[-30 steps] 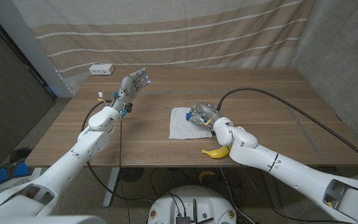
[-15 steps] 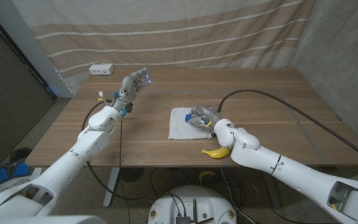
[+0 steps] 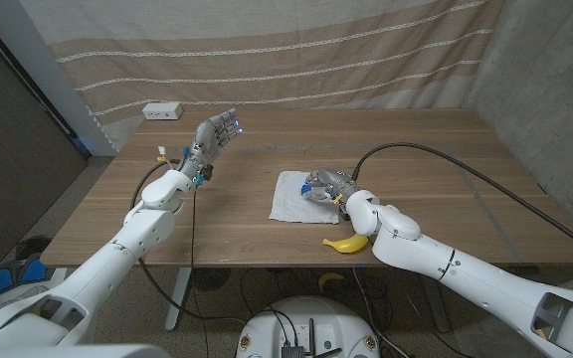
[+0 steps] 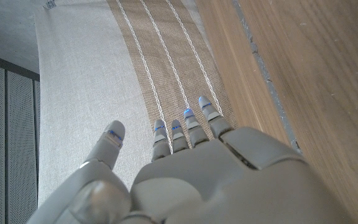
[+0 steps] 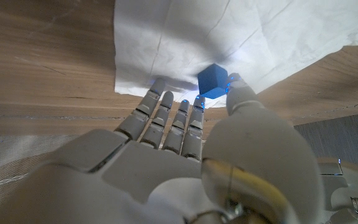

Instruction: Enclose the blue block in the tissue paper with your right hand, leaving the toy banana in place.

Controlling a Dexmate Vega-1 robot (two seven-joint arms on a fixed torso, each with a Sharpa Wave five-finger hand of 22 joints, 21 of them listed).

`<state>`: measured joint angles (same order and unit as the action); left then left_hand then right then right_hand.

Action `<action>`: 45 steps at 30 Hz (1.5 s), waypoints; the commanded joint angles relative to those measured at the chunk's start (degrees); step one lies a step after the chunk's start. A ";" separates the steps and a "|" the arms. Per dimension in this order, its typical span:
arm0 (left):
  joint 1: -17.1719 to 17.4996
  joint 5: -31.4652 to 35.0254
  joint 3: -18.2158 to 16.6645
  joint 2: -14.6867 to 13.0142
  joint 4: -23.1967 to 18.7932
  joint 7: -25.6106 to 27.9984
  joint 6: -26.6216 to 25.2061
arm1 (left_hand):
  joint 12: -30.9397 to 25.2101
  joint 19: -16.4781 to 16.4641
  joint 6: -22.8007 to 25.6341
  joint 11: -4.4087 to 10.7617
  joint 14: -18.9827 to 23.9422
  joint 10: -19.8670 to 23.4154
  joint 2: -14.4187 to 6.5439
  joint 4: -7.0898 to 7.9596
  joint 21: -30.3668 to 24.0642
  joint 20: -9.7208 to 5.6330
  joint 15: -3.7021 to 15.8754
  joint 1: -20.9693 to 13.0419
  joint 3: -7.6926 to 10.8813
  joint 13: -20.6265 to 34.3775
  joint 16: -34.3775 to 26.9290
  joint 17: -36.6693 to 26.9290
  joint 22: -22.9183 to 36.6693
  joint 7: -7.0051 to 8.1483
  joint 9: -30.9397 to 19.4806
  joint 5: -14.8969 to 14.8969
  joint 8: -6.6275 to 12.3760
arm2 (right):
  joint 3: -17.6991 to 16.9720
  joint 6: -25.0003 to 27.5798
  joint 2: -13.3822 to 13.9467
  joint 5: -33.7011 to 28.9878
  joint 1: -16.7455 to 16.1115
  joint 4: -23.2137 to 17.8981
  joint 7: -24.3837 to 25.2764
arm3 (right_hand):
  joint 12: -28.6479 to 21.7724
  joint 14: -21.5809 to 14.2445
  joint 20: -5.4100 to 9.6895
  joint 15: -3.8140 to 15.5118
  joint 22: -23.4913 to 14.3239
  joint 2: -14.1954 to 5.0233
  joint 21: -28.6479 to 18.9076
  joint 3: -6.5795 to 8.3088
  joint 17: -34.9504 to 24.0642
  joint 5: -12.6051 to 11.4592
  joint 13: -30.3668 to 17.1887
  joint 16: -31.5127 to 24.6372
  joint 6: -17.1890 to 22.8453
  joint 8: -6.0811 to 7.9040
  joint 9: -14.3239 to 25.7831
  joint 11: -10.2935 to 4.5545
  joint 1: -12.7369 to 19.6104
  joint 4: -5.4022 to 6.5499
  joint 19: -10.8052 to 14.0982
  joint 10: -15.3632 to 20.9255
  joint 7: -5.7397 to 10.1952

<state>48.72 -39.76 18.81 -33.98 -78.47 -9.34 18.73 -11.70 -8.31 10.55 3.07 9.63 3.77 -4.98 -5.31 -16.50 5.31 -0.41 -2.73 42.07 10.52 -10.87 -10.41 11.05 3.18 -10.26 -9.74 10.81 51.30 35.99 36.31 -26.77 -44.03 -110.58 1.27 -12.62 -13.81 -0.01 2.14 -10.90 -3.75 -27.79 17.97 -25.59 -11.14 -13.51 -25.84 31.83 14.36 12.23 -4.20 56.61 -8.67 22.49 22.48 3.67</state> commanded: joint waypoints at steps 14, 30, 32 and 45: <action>0.51 -0.40 0.02 -0.12 -0.05 -0.78 0.16 | 0.16 -0.61 0.47 -0.04 0.59 0.37 -2.61 -0.17 0.03 0.14 0.12 0.50 0.43 0.14 0.00 -0.12 0.29 0.00 -0.19 -0.32 0.00 | -4.81 7.11 -0.65 0.96 -4.82 -3.26 11.68 | -0.56 -1.33 0.08 5.71 -0.05 -2.44 -0.64 0.02 -0.22 -1.13 -0.35 -0.13 3.47 0.32 -0.23 0.16 -1.30 0.76 0.74 1.09 -0.97; 0.12 -0.37 0.39 0.37 -0.02 -0.49 -0.35 | 0.18 -0.59 0.45 0.04 0.62 0.36 -2.56 -0.24 0.09 0.14 0.15 0.52 0.46 0.14 0.01 -0.11 0.30 0.10 -0.19 -0.31 -0.03 | -3.59 13.82 -2.23 0.08 -5.68 -1.57 17.86 | -0.36 -0.53 -1.59 4.08 0.04 0.63 -0.47 -2.82 0.08 0.44 -0.35 0.66 7.03 1.24 -0.20 1.05 -5.15 1.26 0.18 0.45 -1.87; -0.01 -0.25 0.50 0.40 0.01 -0.56 -0.32 | 0.18 -0.60 0.43 0.02 0.63 0.36 -2.55 -0.27 0.10 0.21 0.10 0.50 0.47 0.14 0.02 -0.10 0.30 0.13 -0.19 -0.31 -0.03 | -3.54 13.67 -2.35 0.11 -5.80 -0.93 18.88 | -0.36 -0.67 -1.70 3.96 0.05 1.00 -0.47 -3.08 0.12 0.57 -0.35 0.67 7.68 1.46 -0.18 1.03 -5.41 1.21 0.24 0.47 -1.89; 0.11 0.36 0.68 0.19 -0.72 0.09 -0.54 | 0.18 -0.63 0.43 0.12 0.65 0.37 -2.42 -0.46 0.12 0.15 0.16 0.43 0.41 0.14 0.03 -0.06 0.30 0.19 -0.19 -0.29 -0.04 | -2.66 12.09 -3.54 0.05 -6.00 3.65 23.76 | -0.31 -0.82 -2.00 3.95 0.12 3.99 -0.31 -4.42 0.57 0.23 -0.27 1.15 10.23 2.41 -0.07 0.39 -5.71 0.20 0.22 0.57 -1.40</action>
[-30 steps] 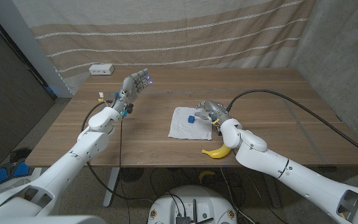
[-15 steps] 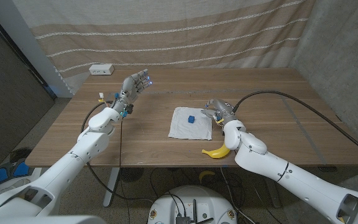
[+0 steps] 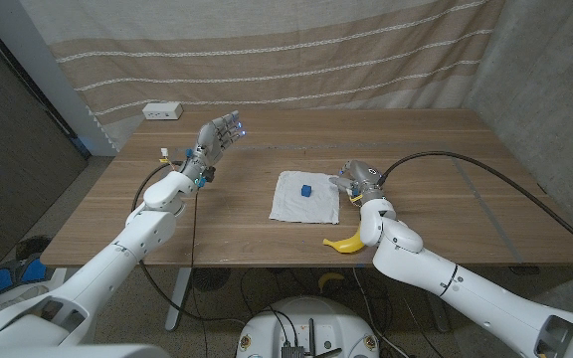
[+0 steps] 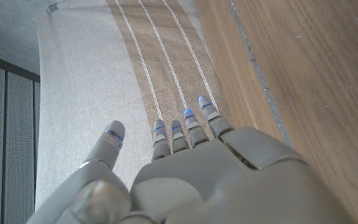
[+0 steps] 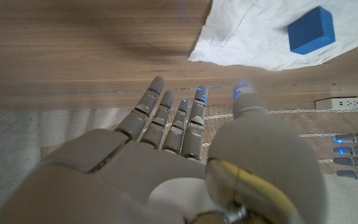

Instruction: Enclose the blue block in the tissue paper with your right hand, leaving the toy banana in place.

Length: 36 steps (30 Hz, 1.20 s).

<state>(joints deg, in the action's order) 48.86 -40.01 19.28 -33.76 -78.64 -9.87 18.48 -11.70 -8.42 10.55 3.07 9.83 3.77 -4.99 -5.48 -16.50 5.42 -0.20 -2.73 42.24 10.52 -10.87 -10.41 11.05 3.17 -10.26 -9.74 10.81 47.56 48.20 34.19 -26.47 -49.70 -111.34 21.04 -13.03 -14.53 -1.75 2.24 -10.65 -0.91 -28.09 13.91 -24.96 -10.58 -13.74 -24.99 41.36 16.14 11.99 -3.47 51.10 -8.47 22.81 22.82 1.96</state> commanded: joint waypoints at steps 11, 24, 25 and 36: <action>0.27 0.79 0.15 -0.20 -1.38 1.41 -0.63 | 0.18 -0.54 0.50 0.09 0.45 0.38 -2.37 -0.40 0.15 0.05 -0.02 0.41 0.19 0.15 0.03 -0.07 0.30 0.17 -0.19 -0.27 -0.01 | 1.98 -0.49 -2.73 1.17 1.04 7.41 3.63 | 0.36 0.48 -0.14 3.97 -0.14 0.03 0.27 -0.25 -0.33 -0.81 -0.04 0.46 -1.65 -0.36 0.25 -0.34 -0.53 0.54 -0.60 -0.38 0.84; 0.59 0.82 0.03 -0.23 -1.73 1.95 -0.69 | 0.18 -0.53 0.42 0.05 0.45 0.38 -2.36 -0.52 0.20 0.09 -0.04 0.36 0.13 0.15 0.03 -0.07 0.30 0.24 -0.19 -0.25 -0.05 | 3.63 -1.51 -2.45 1.57 3.09 10.35 2.48 | 0.53 0.96 0.63 4.75 -0.15 -1.67 0.39 0.99 -0.53 -0.93 -0.03 0.56 -2.18 -0.67 0.27 -1.16 2.23 -0.60 -0.67 -0.94 1.67; 0.63 0.90 0.03 -0.28 -1.76 1.98 -0.63 | 0.19 -0.53 0.43 0.08 0.45 0.35 -2.36 -0.49 0.20 0.09 -0.04 0.40 0.11 0.15 0.02 -0.08 0.30 0.25 -0.19 -0.25 -0.05 | 3.73 -1.55 -2.44 1.65 3.30 10.60 2.24 | 0.45 0.97 0.70 4.83 -0.15 -1.83 0.40 1.08 -0.57 -0.85 -0.03 0.53 -1.42 -0.39 0.28 -1.28 2.51 -0.66 -0.65 -0.79 1.83; 1.64 0.44 -0.62 -0.57 -2.67 3.07 -0.99 | 0.23 -0.55 0.38 0.06 0.43 0.27 -2.33 -0.54 0.22 0.08 -0.01 0.41 0.09 0.15 0.03 -0.09 0.30 0.24 -0.19 -0.25 -0.07 | 5.20 -4.83 -2.63 1.65 4.85 13.73 1.80 | -0.29 0.32 1.49 5.85 -0.15 -2.29 0.25 1.77 -0.73 -0.31 -0.02 0.16 3.60 1.41 0.26 -2.11 5.33 -1.48 -0.18 1.08 2.49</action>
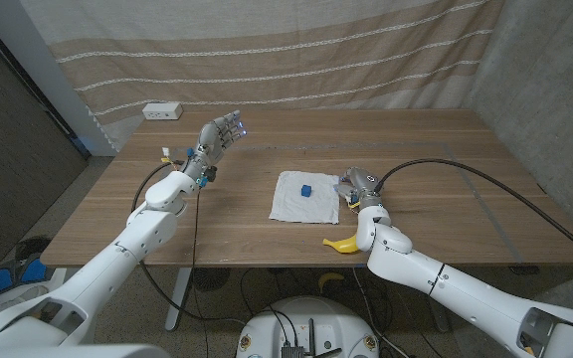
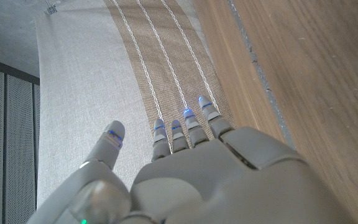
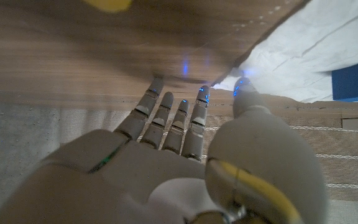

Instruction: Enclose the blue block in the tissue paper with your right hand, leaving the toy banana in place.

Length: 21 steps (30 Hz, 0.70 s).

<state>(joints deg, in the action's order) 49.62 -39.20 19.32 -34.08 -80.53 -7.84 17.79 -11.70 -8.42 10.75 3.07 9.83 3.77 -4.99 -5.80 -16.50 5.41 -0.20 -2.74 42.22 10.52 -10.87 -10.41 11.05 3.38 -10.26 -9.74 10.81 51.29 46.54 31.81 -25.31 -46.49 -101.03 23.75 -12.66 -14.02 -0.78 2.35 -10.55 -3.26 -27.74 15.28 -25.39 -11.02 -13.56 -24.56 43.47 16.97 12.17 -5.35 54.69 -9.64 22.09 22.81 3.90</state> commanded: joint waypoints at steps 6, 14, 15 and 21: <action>1.07 -0.27 -0.72 -0.34 -0.64 0.99 -0.04 | 0.21 -0.56 0.17 0.03 0.43 0.32 -2.32 -0.28 0.23 0.06 -0.01 0.39 0.12 0.15 0.04 -0.07 0.30 0.05 -0.19 -0.25 -0.07 | 2.26 -8.27 -0.36 -0.02 2.34 5.66 -0.10 | -1.00 -0.69 1.02 6.61 -0.25 0.29 -0.12 0.91 -0.32 0.32 -0.14 -0.52 4.93 1.79 0.04 -1.11 4.48 -0.74 0.60 2.21 1.88; 1.12 -0.62 -0.95 -0.20 -0.23 1.17 -0.14 | 0.25 -0.57 0.12 0.09 0.44 0.21 -2.33 -0.24 0.25 0.06 -0.04 0.45 0.10 0.15 0.03 -0.10 0.30 0.02 -0.19 -0.25 -0.09 | 2.17 -15.55 -0.71 -0.73 2.54 9.36 2.02 | -2.21 -2.00 2.74 9.66 -0.24 0.57 -0.33 2.84 -0.21 0.10 -0.08 -0.85 15.99 6.59 0.62 -4.71 13.96 -0.81 0.70 6.33 2.38; 1.14 -0.67 -0.97 -0.21 -0.23 1.21 -0.22 | 0.25 -0.58 0.12 0.09 0.41 0.22 -2.33 -0.24 0.25 0.04 -0.04 0.46 0.09 0.15 0.04 -0.10 0.30 0.02 -0.19 -0.25 -0.09 | 2.11 -15.89 -0.83 -0.88 2.57 9.64 2.15 | -2.37 -2.24 2.87 9.89 -0.25 0.60 -0.39 3.08 -0.14 -0.01 -0.07 -0.77 17.65 7.43 0.75 -5.12 15.04 -0.81 0.70 6.99 2.04; 1.15 -0.67 -1.01 -0.37 -0.26 1.20 -0.38 | 0.27 -0.58 0.03 0.01 0.37 0.15 -2.38 -0.22 0.27 0.04 -0.04 0.48 0.12 0.15 0.05 -0.12 0.31 0.01 -0.19 -0.26 -0.12 | 0.84 -18.51 -0.91 -0.05 2.44 10.07 1.67 | -2.99 -3.22 2.50 8.47 -0.24 1.16 -0.84 1.40 -0.67 0.52 -0.11 -1.42 19.33 8.70 0.99 -4.83 12.54 1.33 1.38 9.45 0.65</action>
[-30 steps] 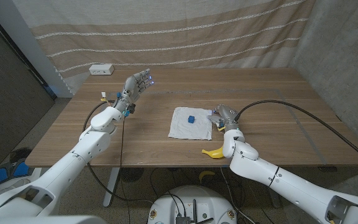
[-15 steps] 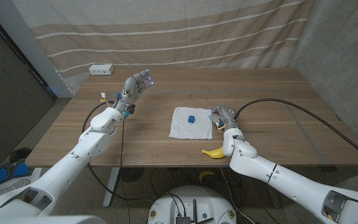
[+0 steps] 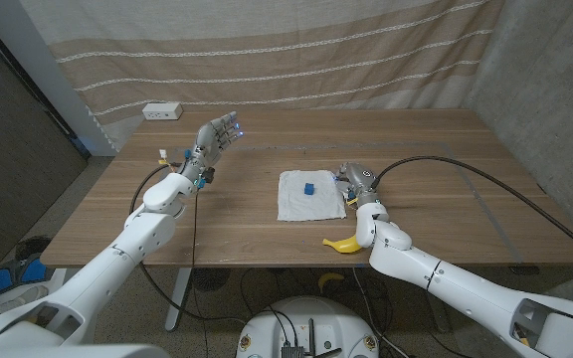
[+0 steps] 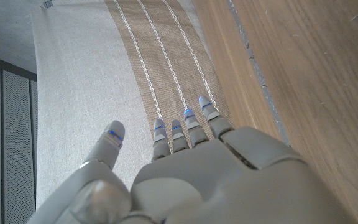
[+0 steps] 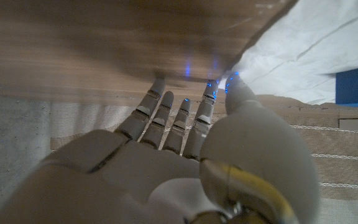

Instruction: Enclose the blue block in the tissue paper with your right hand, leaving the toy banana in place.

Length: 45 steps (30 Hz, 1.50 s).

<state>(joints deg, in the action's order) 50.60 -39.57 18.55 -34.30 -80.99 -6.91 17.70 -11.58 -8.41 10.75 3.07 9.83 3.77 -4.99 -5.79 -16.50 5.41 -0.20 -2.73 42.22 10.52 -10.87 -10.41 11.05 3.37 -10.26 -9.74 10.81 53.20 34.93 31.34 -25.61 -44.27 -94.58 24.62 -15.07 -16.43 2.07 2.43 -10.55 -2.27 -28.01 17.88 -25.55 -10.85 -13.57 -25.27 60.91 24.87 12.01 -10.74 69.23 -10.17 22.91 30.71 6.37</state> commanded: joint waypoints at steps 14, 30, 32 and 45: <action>-1.24 -0.40 0.14 0.56 2.13 -0.88 0.03 | 0.18 -0.53 -0.10 -0.04 0.35 0.06 -2.48 -0.47 0.33 0.06 -0.07 0.25 0.09 0.15 0.06 -0.07 0.31 -0.05 -0.19 -0.26 -0.16 | -4.80 -11.52 -0.52 1.52 -1.18 0.57 2.75 | -1.19 -2.50 -0.42 9.21 -0.18 -1.75 -0.87 -0.10 0.79 -0.51 -0.16 0.59 1.71 1.17 1.57 2.13 -3.33 1.73 0.79 4.70 -7.40; -2.08 -0.30 0.30 1.08 3.46 -1.12 0.30 | 0.16 -0.51 -0.13 -0.06 0.25 0.09 -2.59 -0.73 0.38 0.07 -0.06 0.00 0.00 0.14 0.08 -0.04 0.31 -0.04 -0.19 -0.24 -0.15 | -6.63 -17.13 -2.22 -1.29 -1.47 1.52 8.69 | -1.71 -4.40 -1.43 8.96 -0.05 -1.30 -0.85 1.13 1.77 -2.04 -0.71 1.44 3.41 3.29 3.49 2.36 -3.82 1.05 0.72 6.80 -9.38; -2.12 -0.37 0.28 1.15 3.59 -1.10 0.29 | 0.17 -0.52 -0.15 -0.08 0.25 0.07 -2.60 -0.77 0.39 0.08 -0.07 -0.04 -0.02 0.14 0.08 -0.03 0.31 -0.05 -0.19 -0.24 -0.15 | -6.77 -16.62 -2.38 -2.00 -1.45 1.66 9.26 | -1.71 -4.41 -1.41 8.96 -0.05 -1.32 -0.84 1.17 1.78 -2.09 -0.73 1.48 3.47 3.37 3.56 2.33 -3.86 1.07 0.70 6.85 -9.37; -2.54 -0.18 0.36 1.43 4.53 -1.17 0.57 | 0.18 -0.50 -0.15 0.02 0.21 0.02 -2.67 -0.98 0.44 0.09 -0.10 -0.21 -0.18 0.14 0.05 -0.04 0.31 -0.08 -0.19 -0.20 -0.13 | -5.08 -8.96 -2.21 -4.66 -0.08 -1.37 2.36 | -1.44 -3.98 -1.73 8.83 0.01 -0.86 -0.43 1.87 2.12 -2.92 -1.05 2.36 4.02 4.40 4.52 2.06 -4.29 0.91 -0.22 6.74 -9.23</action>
<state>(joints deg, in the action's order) 48.49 -39.87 18.81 -33.15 -77.29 -7.97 17.92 -11.44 -8.41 10.75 3.07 9.83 3.77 -4.99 -6.52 -16.06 5.41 -0.20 -2.74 41.97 10.52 -10.87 -10.41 11.05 3.37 -10.26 -9.74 10.81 46.91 21.57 29.43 -28.16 -45.72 -93.43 31.73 -16.57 -20.59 0.48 2.35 -10.39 -3.09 -28.62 19.33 -23.37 -13.41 -14.39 -23.05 64.26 28.95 16.28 -8.49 65.37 -9.23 22.99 37.07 -2.97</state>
